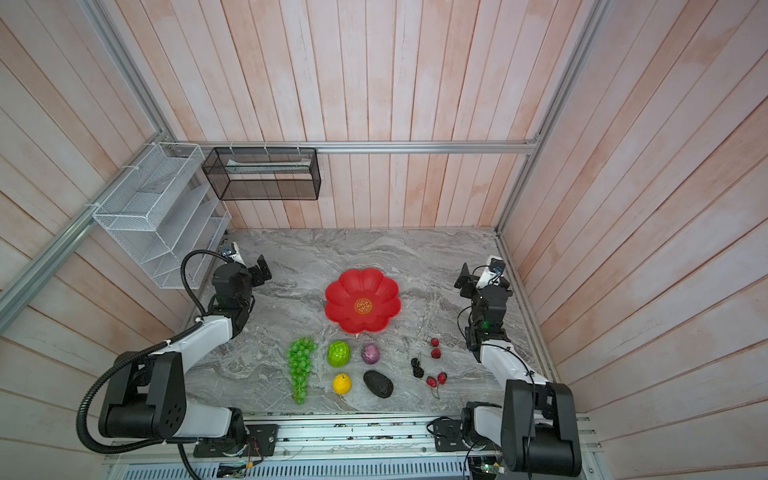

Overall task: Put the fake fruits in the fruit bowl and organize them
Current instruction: 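Reach the right gripper down and grasp the purple fruit while the left arm rises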

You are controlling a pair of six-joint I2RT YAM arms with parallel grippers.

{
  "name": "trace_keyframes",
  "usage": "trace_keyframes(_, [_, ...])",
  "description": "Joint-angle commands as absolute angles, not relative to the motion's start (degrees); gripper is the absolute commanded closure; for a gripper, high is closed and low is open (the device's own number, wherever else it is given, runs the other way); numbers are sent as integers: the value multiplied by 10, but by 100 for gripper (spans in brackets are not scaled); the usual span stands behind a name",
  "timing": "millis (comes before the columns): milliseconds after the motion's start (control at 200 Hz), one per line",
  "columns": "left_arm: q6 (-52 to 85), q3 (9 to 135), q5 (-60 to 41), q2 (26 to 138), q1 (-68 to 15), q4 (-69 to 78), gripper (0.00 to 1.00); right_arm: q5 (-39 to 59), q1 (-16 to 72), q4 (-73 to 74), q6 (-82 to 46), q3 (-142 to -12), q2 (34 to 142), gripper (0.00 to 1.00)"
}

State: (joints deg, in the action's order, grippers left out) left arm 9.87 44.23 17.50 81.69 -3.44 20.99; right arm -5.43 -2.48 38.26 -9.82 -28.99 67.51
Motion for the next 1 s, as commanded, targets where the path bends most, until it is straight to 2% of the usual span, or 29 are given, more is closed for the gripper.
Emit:
trace_keyframes(0, [181, 495, 240, 810, -71, -12, 0, -20, -1, 186, -146, -340, 644, 9])
trace_keyframes(95, [213, 524, 224, 800, -113, -75, 0, -8, 55, 84, -148, -387, 623, 11])
trace_keyframes(240, [225, 523, 212, 773, -172, -98, 0, -31, 216, -47, -145, -430, 609, 12])
trace_keyframes(375, [236, 500, 189, 745, -201, -108, 1, -57, 370, -152, -176, -444, 630, 13])
trace_keyframes(470, [251, 477, 182, 721, -209, -101, 1, -56, 441, -190, -208, -458, 655, 13])
trace_keyframes(620, [271, 451, 172, 696, -210, -82, 1, -44, 519, -207, -230, -486, 716, 13])
trace_keyframes(805, [277, 437, 158, 695, -210, -74, 1, -14, 550, -222, -232, -508, 785, 13])
trace_keyframes(995, [275, 418, 158, 678, -210, -57, 1, -61, 592, -254, -212, -529, 835, 13])
